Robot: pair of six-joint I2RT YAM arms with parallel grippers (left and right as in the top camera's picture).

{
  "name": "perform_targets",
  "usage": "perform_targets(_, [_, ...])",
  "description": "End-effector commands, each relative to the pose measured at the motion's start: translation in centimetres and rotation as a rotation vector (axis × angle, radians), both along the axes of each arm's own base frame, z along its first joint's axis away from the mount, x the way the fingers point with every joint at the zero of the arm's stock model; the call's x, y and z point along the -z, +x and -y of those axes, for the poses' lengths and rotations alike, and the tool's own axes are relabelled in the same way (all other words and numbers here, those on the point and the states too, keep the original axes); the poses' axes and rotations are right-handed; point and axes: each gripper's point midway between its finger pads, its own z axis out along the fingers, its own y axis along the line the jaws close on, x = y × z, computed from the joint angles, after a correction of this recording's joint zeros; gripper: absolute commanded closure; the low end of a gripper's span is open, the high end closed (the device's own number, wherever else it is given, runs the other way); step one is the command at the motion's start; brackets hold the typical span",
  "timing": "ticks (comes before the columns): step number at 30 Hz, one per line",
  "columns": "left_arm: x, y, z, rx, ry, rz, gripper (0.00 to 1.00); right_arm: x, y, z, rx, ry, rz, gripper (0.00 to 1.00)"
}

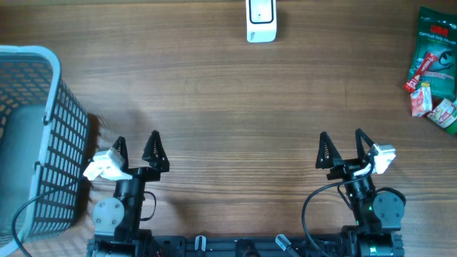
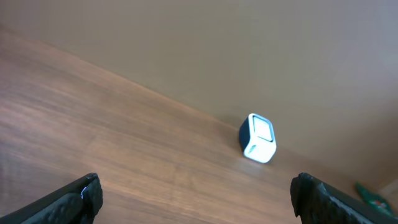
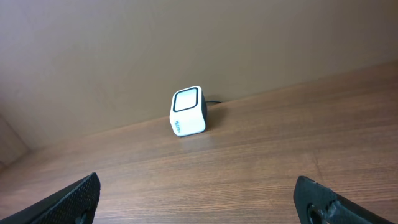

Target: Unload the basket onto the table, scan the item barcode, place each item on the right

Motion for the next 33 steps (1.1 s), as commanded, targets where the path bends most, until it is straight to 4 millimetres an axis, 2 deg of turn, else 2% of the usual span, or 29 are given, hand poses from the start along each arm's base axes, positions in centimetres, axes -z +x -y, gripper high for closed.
perform_targets(1, [1.6,0.2,-0.9,-0.044,0.101,-0.019,0.0,-0.3,0.0,0.2,0.014,0.006,0.011,0.0])
perform_targets(4, [3.8,0.5,-1.0,-0.054,0.106,-0.066,0.0,-0.3,0.0,0.2,0.014,0.007,0.011,0.0])
perform_targets(16, [3.9,0.5,1.3,0.101,0.385,-0.03,0.0,-0.3,0.0,0.2,0.014,0.007,0.011,0.0])
perform_targets(33, [3.9,0.5,1.2,0.096,0.381,-0.03,0.0,-0.3,0.0,0.2,0.014,0.006,0.011,0.0])
